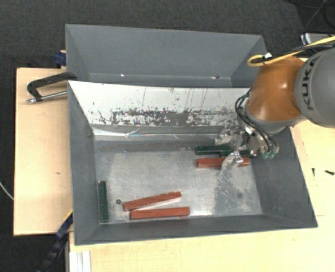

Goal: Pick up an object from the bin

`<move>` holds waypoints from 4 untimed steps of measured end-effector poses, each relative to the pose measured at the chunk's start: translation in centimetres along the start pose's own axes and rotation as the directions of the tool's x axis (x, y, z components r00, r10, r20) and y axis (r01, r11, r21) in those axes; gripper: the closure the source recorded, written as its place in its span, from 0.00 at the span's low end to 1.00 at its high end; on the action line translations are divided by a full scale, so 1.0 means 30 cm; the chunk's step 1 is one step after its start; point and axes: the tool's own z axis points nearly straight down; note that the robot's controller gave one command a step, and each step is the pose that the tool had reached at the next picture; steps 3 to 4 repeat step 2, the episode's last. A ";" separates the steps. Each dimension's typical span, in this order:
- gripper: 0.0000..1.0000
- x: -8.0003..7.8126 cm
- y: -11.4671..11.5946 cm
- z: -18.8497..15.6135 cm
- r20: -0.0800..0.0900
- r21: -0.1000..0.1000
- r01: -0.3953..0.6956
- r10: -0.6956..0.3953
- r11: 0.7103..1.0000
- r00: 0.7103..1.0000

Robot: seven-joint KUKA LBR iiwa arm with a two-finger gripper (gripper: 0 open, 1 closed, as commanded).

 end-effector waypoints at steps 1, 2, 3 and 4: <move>1.00 -0.018 0.049 -0.003 0.003 -0.001 0.006 -0.006 1.000 1.000; 1.00 0.062 -0.037 -0.433 -0.001 -0.007 -0.065 0.065 0.998 0.998; 1.00 0.062 -0.037 -0.433 -0.001 -0.007 -0.065 0.065 0.998 0.998; 1.00 0.062 -0.037 -0.433 -0.001 -0.007 -0.065 0.065 0.998 0.998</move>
Offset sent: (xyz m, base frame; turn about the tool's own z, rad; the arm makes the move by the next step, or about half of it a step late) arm -0.0194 -0.0133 0.1287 0.0653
